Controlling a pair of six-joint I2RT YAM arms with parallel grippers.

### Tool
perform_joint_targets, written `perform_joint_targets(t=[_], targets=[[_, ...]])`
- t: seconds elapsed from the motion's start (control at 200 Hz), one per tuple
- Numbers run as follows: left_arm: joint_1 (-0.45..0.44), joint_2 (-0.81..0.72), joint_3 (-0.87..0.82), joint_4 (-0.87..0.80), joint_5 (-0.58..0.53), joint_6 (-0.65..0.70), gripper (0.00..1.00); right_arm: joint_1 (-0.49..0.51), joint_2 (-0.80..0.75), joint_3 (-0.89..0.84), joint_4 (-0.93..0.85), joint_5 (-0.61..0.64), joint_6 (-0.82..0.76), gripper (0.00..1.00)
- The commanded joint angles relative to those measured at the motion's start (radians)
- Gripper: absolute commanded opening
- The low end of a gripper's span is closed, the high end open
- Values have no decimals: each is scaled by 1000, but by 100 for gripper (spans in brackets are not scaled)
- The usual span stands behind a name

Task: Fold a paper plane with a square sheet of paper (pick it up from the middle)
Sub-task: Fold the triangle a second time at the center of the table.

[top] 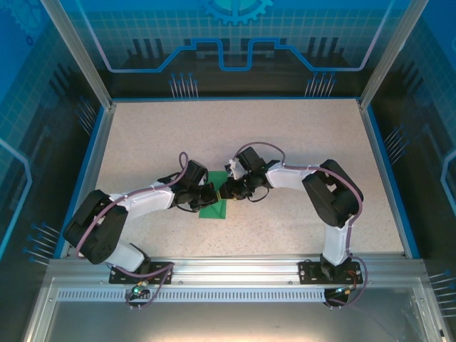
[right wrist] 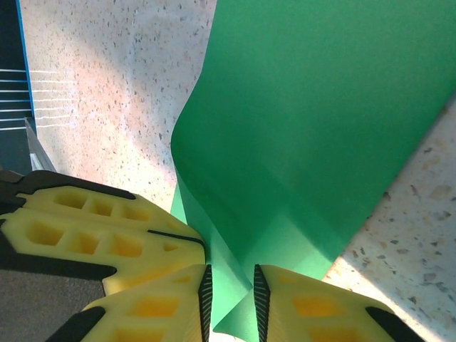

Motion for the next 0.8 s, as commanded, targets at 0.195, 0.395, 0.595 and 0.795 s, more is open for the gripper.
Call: perform_joint_targets(t=[0.195,0.395,0.595,0.795], targets=[[7,-21,-15,-1,9,2,0,15,25,-1,5,-29,-2,19],[7,-28,-18,-1,11,0,0,15,34,0,13,-24,1,9],[7,-53,-20,4,30,1,9,9,30,10,-12,45,-32,4],[8,-49,-21,20,47,6,15,3,36,35,-56,84,-66,4]])
